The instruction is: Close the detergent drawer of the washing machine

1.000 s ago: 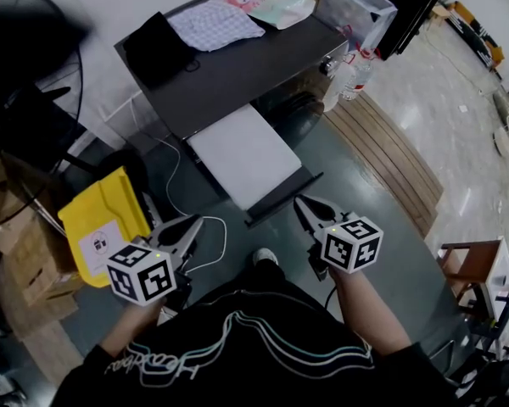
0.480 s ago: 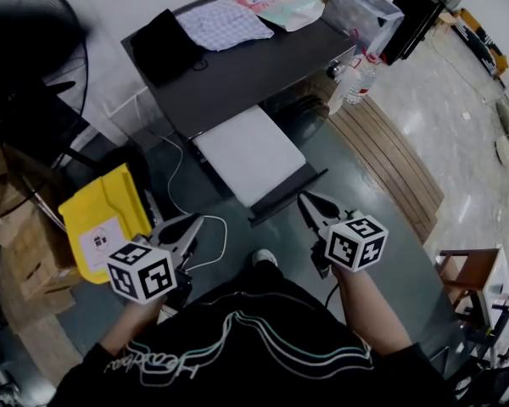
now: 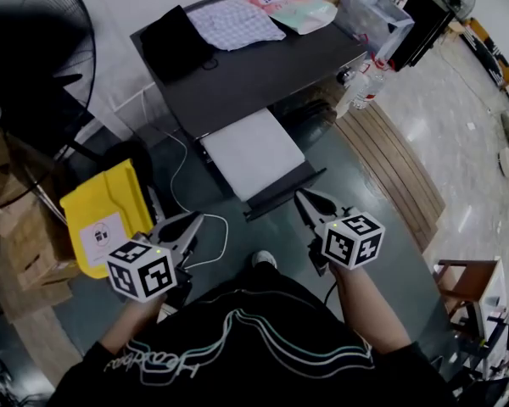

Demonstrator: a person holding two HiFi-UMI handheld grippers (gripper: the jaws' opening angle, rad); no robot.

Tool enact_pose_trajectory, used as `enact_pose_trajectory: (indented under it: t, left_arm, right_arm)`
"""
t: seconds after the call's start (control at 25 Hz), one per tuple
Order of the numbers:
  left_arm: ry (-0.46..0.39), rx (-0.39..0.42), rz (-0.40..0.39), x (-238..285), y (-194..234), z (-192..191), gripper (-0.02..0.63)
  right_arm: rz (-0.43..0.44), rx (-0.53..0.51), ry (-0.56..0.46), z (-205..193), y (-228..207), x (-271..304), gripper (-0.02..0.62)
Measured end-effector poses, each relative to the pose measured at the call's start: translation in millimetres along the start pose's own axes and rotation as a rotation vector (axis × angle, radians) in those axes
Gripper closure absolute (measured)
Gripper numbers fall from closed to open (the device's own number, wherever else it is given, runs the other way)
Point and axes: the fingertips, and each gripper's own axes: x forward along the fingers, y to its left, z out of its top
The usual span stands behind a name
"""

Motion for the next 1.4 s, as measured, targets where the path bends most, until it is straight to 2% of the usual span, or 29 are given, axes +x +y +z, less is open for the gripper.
enact_pose_trajectory:
  t: [1.4]
  left_arm:
    - [-0.072, -0.102, 0.123, -5, 42, 11, 0.574]
  right_arm:
    - [0.088, -0.059, 0.032, 37, 5, 56, 0.569]
